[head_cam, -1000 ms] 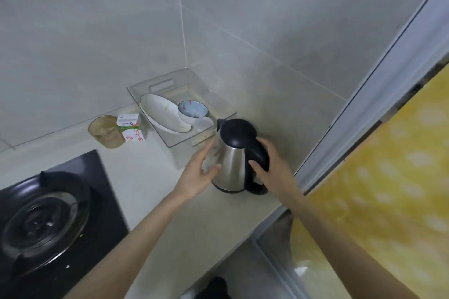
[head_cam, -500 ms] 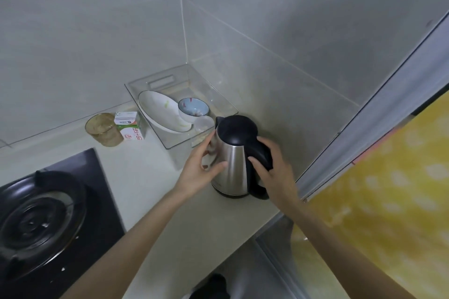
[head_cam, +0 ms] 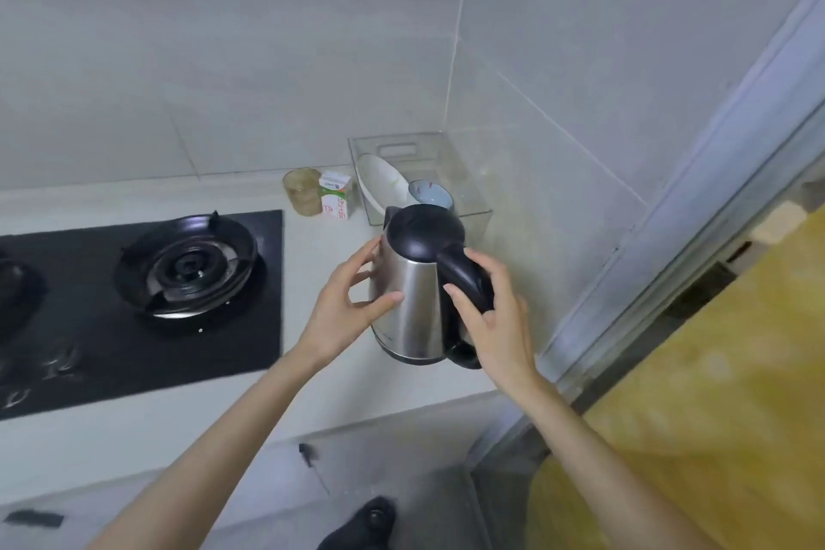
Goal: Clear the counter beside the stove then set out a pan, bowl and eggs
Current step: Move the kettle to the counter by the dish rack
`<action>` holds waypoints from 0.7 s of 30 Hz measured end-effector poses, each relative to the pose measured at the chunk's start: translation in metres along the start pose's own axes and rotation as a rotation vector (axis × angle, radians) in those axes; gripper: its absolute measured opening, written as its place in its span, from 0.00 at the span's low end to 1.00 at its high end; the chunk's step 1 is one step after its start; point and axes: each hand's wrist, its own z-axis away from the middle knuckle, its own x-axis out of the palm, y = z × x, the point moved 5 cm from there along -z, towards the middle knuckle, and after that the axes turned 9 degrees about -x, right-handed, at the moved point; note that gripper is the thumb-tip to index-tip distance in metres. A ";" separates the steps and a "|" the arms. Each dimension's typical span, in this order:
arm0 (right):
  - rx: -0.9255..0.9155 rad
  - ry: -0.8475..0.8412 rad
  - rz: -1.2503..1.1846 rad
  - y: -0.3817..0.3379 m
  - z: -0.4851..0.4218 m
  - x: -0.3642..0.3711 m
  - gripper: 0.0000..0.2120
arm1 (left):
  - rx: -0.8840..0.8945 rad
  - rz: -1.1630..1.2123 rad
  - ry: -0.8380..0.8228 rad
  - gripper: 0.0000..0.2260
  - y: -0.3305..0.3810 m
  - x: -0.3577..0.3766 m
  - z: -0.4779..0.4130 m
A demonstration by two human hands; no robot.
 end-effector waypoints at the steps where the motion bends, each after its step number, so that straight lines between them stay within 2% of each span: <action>1: -0.016 -0.028 -0.026 -0.009 0.005 0.004 0.20 | -0.010 0.006 0.045 0.33 0.003 -0.009 0.016; 8: -0.140 -0.199 -0.216 -0.074 0.038 0.050 0.20 | -0.066 -0.050 0.320 0.33 0.010 -0.080 0.123; 13: -0.259 -0.375 -0.334 -0.146 0.077 0.107 0.20 | -0.068 -0.059 0.586 0.33 0.013 -0.148 0.228; 21: -0.403 -0.631 -0.492 -0.259 0.167 0.203 0.21 | -0.133 -0.100 0.895 0.32 0.012 -0.238 0.401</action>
